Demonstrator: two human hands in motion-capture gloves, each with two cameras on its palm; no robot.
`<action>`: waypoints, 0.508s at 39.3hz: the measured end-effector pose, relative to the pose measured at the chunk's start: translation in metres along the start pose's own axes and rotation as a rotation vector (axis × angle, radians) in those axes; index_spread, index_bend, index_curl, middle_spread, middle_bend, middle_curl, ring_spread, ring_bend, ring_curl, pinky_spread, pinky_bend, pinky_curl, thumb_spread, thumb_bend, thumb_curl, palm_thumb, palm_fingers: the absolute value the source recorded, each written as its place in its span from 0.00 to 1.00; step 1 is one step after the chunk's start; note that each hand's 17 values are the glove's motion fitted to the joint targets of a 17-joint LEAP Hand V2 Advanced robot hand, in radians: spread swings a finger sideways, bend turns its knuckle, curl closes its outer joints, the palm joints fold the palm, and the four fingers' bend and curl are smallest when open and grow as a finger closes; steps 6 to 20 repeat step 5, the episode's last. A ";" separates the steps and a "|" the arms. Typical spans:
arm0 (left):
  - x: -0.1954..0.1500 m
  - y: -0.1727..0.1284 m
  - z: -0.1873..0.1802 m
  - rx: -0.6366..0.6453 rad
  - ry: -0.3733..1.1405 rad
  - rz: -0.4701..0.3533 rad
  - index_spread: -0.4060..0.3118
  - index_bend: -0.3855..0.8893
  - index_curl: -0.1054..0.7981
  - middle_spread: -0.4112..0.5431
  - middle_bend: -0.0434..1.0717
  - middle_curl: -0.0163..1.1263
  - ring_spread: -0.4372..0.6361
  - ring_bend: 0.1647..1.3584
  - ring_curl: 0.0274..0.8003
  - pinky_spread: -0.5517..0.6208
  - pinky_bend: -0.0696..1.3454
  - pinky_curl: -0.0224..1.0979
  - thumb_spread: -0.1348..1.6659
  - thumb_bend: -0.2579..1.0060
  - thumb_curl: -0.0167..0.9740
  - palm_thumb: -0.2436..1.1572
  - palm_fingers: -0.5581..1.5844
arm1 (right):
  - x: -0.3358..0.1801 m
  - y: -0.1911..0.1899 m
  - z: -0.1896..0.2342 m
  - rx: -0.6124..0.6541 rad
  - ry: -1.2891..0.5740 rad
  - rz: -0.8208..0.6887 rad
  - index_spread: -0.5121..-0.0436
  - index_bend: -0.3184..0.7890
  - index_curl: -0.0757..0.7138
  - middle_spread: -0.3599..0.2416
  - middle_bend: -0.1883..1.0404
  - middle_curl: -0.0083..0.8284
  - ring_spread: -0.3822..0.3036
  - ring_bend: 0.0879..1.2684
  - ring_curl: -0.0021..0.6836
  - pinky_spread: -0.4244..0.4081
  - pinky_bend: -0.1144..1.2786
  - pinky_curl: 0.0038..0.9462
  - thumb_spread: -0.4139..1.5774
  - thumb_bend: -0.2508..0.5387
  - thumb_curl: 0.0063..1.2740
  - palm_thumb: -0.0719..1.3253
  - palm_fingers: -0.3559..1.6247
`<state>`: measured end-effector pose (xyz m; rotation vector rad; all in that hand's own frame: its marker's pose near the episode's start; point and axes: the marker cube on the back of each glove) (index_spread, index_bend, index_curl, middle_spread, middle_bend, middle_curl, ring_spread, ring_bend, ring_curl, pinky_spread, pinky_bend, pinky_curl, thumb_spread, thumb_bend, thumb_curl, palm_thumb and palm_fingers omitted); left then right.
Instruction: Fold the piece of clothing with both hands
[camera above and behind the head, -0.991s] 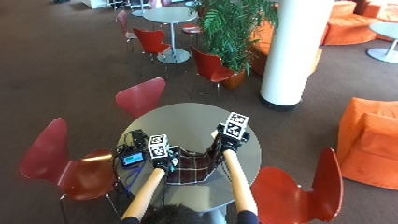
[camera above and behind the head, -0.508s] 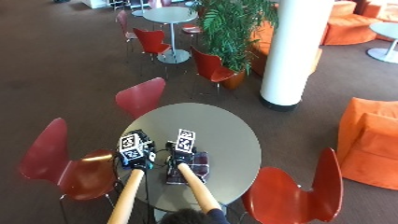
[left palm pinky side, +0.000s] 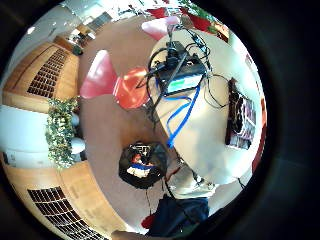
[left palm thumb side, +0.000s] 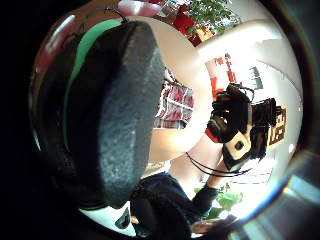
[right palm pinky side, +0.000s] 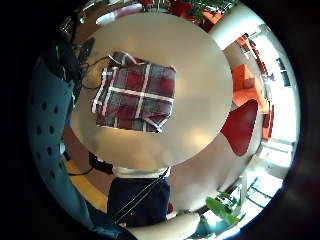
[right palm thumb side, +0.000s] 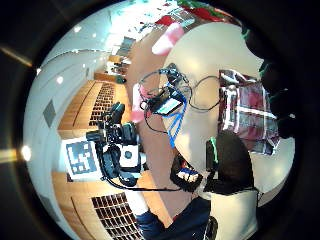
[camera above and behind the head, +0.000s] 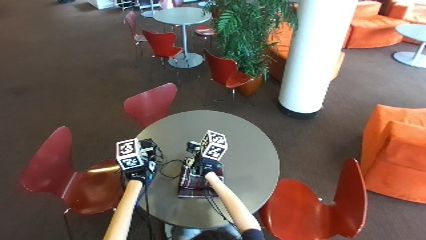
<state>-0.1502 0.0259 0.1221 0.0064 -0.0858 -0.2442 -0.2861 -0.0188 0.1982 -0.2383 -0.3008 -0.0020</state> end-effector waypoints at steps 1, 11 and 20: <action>-0.002 0.001 -0.003 0.006 -0.007 -0.002 0.50 0.45 0.55 0.51 0.19 0.32 0.74 0.20 0.35 0.79 0.18 0.27 0.90 0.27 0.21 0.31 0.31 | 0.003 -0.002 -0.003 0.044 -0.022 -0.029 0.56 0.28 0.21 0.27 0.32 0.61 0.22 0.46 0.67 0.13 0.65 0.44 0.46 0.28 0.52 0.81 0.62; -0.003 0.004 -0.009 0.004 -0.009 -0.016 0.50 0.46 0.56 0.52 0.19 0.31 0.74 0.19 0.34 0.80 0.18 0.26 0.89 0.26 0.21 0.30 0.31 | 0.012 -0.006 -0.005 0.049 -0.091 -0.036 0.57 0.29 0.19 0.28 0.32 0.60 0.23 0.46 0.65 0.14 0.66 0.43 0.50 0.28 0.51 0.80 0.63; -0.003 0.004 -0.009 0.004 -0.009 -0.016 0.50 0.46 0.56 0.52 0.19 0.31 0.74 0.19 0.34 0.80 0.18 0.26 0.89 0.26 0.21 0.30 0.31 | 0.012 -0.006 -0.005 0.049 -0.091 -0.036 0.57 0.29 0.19 0.28 0.32 0.60 0.23 0.46 0.65 0.14 0.66 0.43 0.50 0.28 0.51 0.80 0.63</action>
